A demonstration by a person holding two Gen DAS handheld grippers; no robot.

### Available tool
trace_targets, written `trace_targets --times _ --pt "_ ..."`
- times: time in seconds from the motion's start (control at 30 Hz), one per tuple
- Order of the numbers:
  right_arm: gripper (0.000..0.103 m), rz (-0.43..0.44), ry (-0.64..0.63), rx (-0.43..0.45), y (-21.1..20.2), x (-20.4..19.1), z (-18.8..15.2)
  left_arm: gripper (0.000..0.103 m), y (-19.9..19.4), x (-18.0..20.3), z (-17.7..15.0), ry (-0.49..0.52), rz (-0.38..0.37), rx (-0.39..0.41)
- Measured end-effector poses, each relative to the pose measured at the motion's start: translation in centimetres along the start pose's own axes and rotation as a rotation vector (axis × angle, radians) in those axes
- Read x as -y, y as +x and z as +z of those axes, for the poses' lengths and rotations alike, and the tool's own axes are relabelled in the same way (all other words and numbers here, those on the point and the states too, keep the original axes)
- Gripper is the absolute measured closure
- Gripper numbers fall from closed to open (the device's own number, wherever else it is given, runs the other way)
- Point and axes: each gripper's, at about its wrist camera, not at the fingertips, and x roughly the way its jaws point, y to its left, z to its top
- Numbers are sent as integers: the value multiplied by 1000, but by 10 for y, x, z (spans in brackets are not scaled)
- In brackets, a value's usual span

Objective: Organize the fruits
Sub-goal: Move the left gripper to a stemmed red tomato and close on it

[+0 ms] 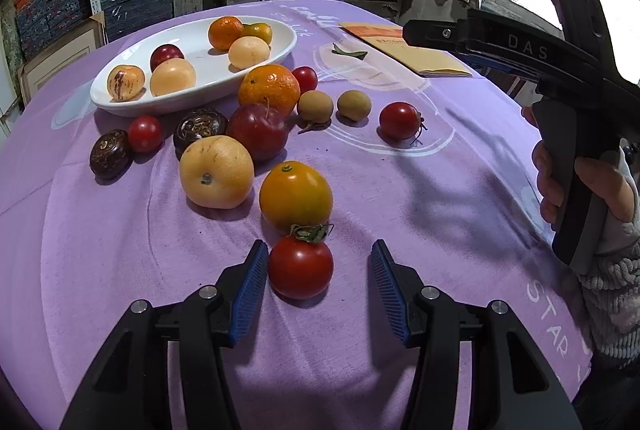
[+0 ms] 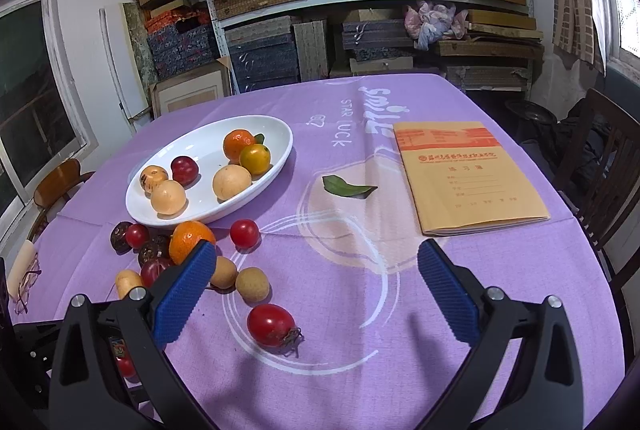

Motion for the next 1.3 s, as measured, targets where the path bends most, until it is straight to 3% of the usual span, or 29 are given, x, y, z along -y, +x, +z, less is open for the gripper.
trace_targets --times 0.4,0.63,0.73,0.87,1.3 --pt "4 3 6 0 1 0 -1 54 -4 1 -4 -8 7 -7" --pt "4 6 8 -1 1 -1 -2 56 -6 22 -8 66 -6 -3" --pt "4 7 10 -1 1 -1 -2 56 -4 23 -10 67 -8 -10" --pt "4 9 9 -4 1 -1 -2 65 -7 19 -14 53 -12 -11" --pt "4 9 1 -10 2 -4 -3 67 -15 16 -23 54 -7 -3"
